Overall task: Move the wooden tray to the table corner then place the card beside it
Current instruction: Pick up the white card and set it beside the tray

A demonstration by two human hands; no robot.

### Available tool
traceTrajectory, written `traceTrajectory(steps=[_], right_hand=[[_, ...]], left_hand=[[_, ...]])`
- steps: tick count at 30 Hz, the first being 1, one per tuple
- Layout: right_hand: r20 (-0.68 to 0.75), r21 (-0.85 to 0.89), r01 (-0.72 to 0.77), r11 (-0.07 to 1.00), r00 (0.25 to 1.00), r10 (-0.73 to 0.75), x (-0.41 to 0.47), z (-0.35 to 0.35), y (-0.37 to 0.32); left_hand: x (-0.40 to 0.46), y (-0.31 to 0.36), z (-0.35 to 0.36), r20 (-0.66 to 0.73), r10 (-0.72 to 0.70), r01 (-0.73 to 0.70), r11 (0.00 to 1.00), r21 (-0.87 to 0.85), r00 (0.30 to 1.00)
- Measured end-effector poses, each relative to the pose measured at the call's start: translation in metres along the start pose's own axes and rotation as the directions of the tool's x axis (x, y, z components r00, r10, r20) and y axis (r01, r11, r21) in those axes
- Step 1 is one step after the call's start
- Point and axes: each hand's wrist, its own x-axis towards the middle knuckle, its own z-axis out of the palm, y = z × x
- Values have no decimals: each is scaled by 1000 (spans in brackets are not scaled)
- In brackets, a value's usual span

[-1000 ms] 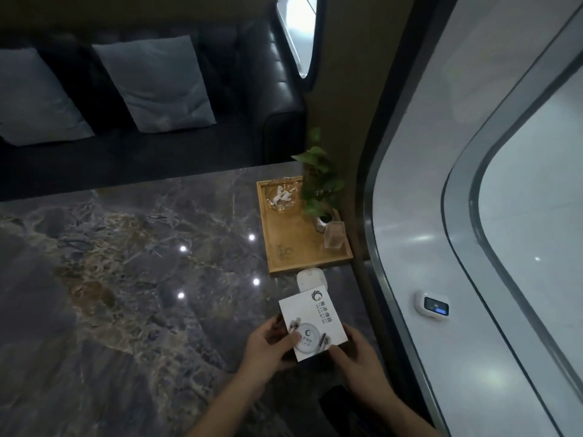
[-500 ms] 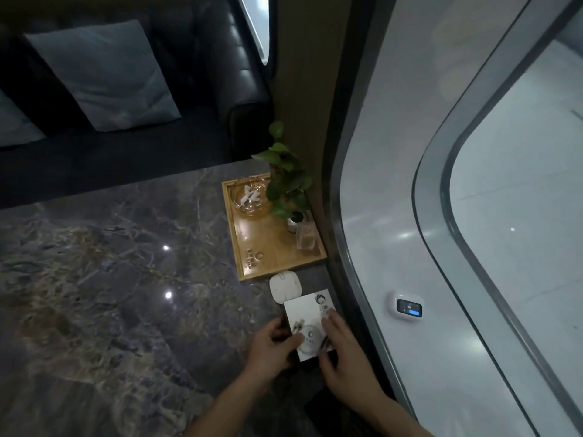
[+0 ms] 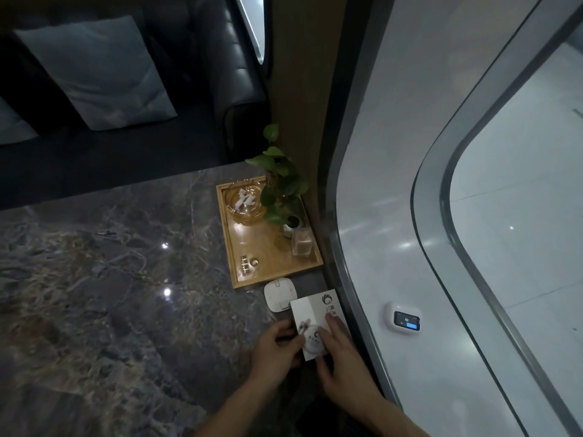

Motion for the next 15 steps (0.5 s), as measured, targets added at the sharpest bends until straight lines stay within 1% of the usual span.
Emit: traceTrajectory(steps=[3,5,9,11,14,15], right_hand=[[24,-12,-15,1000,1000,15,0,1,-1],[18,-50,-4,999,1000,5,1,0,-5],[28,-70,25,997,999,-23,-2,-1,-11],[44,-57,66,996,997,-64,-2,-2,-14],[12,4,130,991,991,-130,-5,-11,-26],[-10,-1,157,988,988,-157,-5,-14,-32]], left_hand=[[-2,4,2,18,12,-11,998,-54,1000],[-6,7,2,21,20,-19,997,-75,1000],[-14,8,-1,17,31,-29,997,-74,999],[-19,9,-2,21,42,-41,997,-59,999],[-29,8,-6,19,51,-49,996,-70,999],[-31,7,-9,17,56,-55,996,-67,998]])
